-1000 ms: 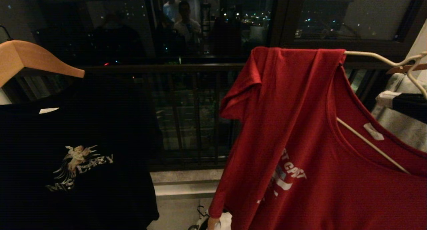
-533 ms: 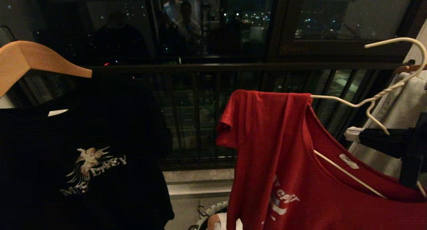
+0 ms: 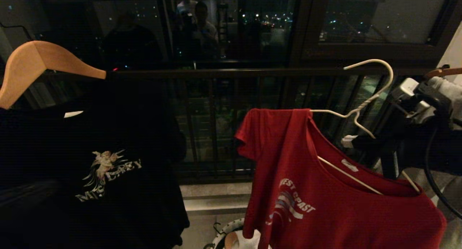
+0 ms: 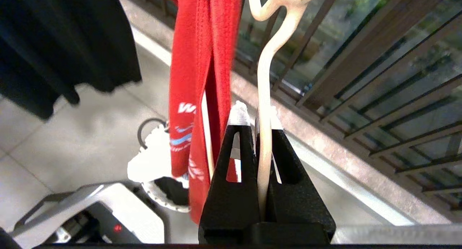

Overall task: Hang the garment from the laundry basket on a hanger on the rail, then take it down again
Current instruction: Take the clothes off the clothes rack

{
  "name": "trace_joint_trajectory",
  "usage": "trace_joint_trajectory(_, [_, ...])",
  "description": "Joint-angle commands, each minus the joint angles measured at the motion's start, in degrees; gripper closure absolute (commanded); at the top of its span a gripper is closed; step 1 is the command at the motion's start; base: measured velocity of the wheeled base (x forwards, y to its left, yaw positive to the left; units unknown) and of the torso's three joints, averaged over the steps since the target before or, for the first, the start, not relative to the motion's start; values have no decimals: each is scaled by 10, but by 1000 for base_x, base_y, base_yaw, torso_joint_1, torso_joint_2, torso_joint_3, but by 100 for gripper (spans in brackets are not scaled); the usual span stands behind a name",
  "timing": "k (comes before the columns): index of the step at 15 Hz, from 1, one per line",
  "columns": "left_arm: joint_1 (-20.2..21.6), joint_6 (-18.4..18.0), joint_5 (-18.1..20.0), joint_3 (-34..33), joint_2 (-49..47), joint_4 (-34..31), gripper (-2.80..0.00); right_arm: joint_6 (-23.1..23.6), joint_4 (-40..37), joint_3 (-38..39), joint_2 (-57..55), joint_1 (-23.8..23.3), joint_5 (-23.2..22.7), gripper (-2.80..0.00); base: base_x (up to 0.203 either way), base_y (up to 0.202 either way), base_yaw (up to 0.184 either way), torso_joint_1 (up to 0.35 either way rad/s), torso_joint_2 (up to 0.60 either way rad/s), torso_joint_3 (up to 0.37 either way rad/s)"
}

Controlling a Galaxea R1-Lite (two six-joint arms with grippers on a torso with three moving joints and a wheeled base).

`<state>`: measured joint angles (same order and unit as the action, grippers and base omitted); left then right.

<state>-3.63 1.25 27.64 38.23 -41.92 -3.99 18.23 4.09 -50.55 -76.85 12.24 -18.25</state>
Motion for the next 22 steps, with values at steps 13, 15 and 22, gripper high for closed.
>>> trace_joint_trajectory(13, [-131, 10, 25, 142, -399, 122, 0, 3, 82, -66, -185, 23, -17, 0, 0, 0, 0, 0, 0, 0])
trace_joint_trajectory(15, [-134, 10, 25, 142, -405, 122, 0, 2, 82, -66, -187, 23, -20, 0, 0, 0, 0, 0, 0, 0])
trace_joint_trajectory(22, [-161, 148, 24, 175, -501, 210, 0, 1, 86, -62, -232, 52, -18, 0, 0, 0, 0, 0, 0, 0])
